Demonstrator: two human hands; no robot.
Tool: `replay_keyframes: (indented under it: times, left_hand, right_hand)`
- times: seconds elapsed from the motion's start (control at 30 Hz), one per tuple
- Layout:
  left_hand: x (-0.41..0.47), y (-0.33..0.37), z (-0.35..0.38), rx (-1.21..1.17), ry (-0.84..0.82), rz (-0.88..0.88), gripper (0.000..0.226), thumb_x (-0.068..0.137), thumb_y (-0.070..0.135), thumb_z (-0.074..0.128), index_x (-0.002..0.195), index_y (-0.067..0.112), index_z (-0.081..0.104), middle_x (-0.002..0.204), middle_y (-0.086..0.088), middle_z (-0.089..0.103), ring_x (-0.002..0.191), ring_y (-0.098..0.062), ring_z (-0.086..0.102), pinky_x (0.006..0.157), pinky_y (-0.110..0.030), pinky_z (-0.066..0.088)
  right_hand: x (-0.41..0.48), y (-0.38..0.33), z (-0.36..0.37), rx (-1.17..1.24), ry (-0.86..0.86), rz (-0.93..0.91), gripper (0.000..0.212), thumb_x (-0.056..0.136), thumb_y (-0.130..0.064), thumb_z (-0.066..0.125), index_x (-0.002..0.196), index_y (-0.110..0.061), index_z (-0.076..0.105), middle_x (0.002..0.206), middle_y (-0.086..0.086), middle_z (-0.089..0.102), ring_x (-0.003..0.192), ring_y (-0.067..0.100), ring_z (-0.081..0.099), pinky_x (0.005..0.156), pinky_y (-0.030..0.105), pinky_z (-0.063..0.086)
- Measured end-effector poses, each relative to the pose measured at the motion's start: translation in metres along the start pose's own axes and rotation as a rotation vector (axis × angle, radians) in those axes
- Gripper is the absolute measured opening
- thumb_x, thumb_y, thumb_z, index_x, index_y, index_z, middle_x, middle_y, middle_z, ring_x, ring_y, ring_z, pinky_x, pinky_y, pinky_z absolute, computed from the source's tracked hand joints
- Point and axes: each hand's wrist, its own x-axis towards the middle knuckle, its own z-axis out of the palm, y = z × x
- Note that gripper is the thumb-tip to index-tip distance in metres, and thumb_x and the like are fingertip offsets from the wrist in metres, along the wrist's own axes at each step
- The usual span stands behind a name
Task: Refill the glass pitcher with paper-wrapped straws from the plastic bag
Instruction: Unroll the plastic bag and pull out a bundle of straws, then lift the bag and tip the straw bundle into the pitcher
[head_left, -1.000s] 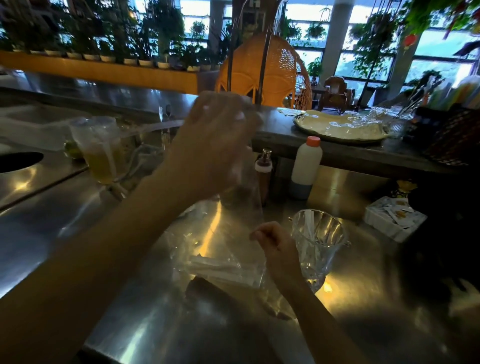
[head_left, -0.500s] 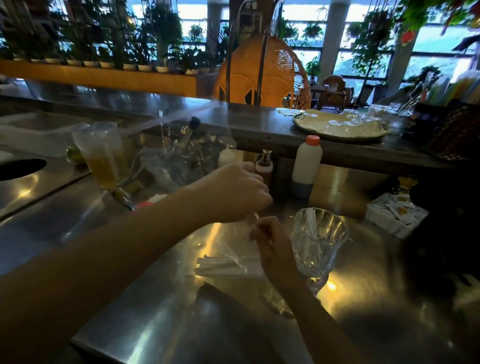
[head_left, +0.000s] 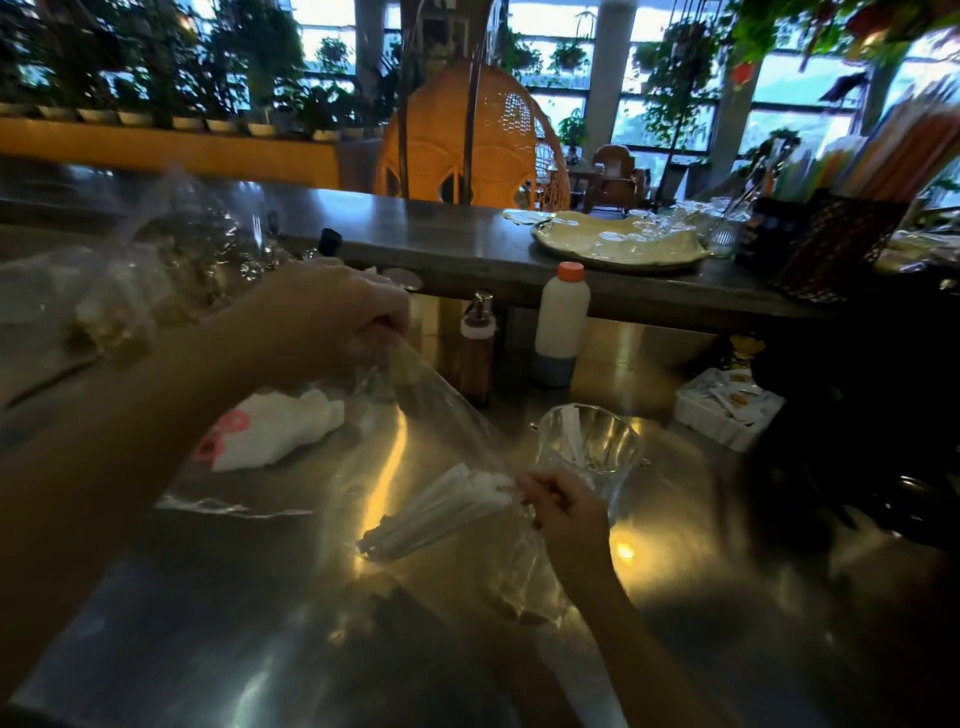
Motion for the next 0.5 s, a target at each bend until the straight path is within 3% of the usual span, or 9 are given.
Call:
replay_keyframes:
  times: [0.2, 0.3, 0.37, 0.5]
  left_hand:
    - [-0.026, -0.022, 0.016, -0.284, 0.069, -0.119, 0.016, 0.081, 0.011, 0.064, 0.082, 0.027, 0.062, 0.071, 0.012, 0.058, 0.065, -0.004, 0.056, 0.056, -0.028, 0.044]
    - [-0.037, -0.022, 0.039, -0.425, 0.019, -0.184, 0.019, 0.083, 0.008, 0.061, 0.084, 0.027, 0.059, 0.075, 0.007, 0.060, 0.071, -0.011, 0.061, 0.062, -0.025, 0.046]
    - [-0.043, -0.020, 0.055, -0.408, -0.059, -0.216, 0.019, 0.084, 0.010, 0.060, 0.084, 0.029, 0.057, 0.077, 0.008, 0.059, 0.074, -0.005, 0.058, 0.064, -0.021, 0.044]
    - [-0.050, -0.014, 0.068, -0.458, -0.041, -0.229, 0.019, 0.084, 0.013, 0.061, 0.082, 0.031, 0.055, 0.076, 0.010, 0.060, 0.074, -0.005, 0.059, 0.063, -0.022, 0.046]
  right_hand:
    - [0.022, -0.035, -0.034, 0.040, 0.122, -0.160, 0.024, 0.083, -0.014, 0.063, 0.072, -0.035, 0.065, 0.071, -0.013, 0.067, 0.071, 0.007, 0.060, 0.066, 0.020, 0.049]
    - [0.031, -0.046, -0.038, -0.007, 0.071, -0.219, 0.022, 0.085, -0.010, 0.060, 0.074, -0.029, 0.063, 0.072, -0.009, 0.064, 0.068, 0.004, 0.058, 0.063, 0.016, 0.047]
    - [0.032, -0.044, -0.038, -0.077, -0.023, -0.175, 0.020, 0.084, -0.008, 0.060, 0.073, -0.023, 0.063, 0.072, -0.004, 0.062, 0.067, 0.005, 0.056, 0.064, 0.017, 0.047]
    - [0.031, -0.037, -0.047, -0.060, 0.018, -0.166, 0.017, 0.084, -0.007, 0.061, 0.075, -0.021, 0.064, 0.074, -0.001, 0.064, 0.070, 0.006, 0.059, 0.064, 0.013, 0.047]
